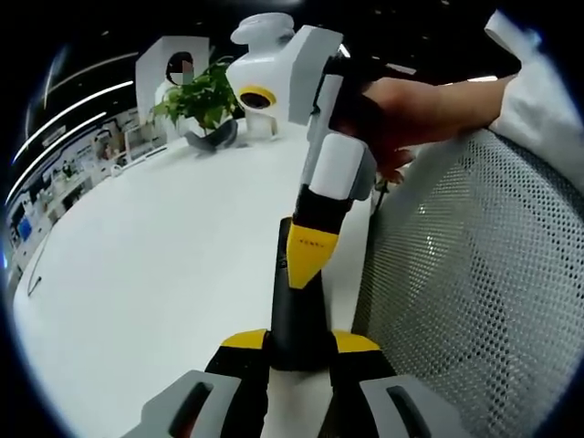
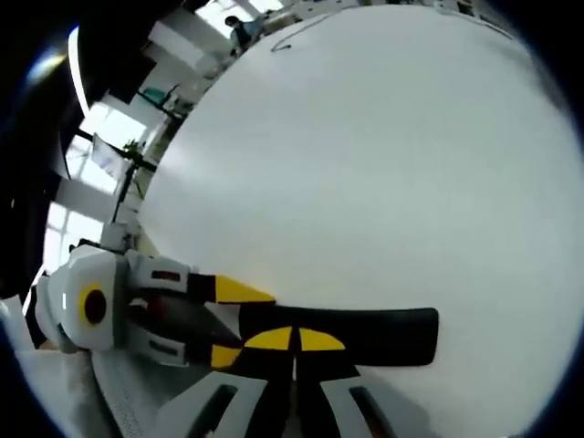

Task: Press the specified remote control buttons in sequence, fully releasing each button before pressing the next.

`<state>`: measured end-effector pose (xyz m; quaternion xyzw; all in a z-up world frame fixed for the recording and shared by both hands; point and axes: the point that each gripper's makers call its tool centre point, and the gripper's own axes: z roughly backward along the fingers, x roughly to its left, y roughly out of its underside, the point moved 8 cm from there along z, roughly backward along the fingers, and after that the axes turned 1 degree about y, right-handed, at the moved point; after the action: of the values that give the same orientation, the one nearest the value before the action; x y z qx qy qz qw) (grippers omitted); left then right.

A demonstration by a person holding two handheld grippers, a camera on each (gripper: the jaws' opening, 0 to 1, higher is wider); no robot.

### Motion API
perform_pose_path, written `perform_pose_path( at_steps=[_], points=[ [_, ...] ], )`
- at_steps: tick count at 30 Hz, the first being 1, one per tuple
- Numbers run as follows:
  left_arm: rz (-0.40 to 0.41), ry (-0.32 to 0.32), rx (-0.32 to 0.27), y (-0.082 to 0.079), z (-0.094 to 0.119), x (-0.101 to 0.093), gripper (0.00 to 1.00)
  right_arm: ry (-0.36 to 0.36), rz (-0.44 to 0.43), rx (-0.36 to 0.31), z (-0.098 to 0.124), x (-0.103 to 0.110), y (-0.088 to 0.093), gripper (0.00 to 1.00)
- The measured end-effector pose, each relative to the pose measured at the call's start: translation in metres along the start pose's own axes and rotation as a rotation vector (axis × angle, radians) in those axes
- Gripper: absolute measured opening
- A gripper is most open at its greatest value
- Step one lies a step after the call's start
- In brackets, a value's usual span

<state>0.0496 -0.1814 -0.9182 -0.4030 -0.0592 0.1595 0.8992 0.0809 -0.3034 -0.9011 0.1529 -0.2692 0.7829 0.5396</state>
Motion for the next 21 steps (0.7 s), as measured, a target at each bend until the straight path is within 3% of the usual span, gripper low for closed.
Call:
perform_pose_path(
  at_steps=[9,14,18,21],
  points=[
    [0.006,-0.014,-0.001,-0.003,-0.003,-0.001,0.25,0.025,0.038,0.01,0.005,0.003,-0.002,0.0],
    [0.009,-0.017,-0.002,-0.003,-0.002,-0.001,0.25,0.003,0.028,-0.13,0.02,0.003,-0.012,0.0],
    [0.005,-0.016,-0.009,-0.002,-0.002,-0.001,0.25,0.027,0.041,-0.212,0.031,0.003,-0.016,0.0],
    [0.004,-0.017,-0.009,-0.002,-0.002,-0.001,0.25,0.076,0.097,-0.286,0.041,0.006,-0.019,0.0]
  ],
)
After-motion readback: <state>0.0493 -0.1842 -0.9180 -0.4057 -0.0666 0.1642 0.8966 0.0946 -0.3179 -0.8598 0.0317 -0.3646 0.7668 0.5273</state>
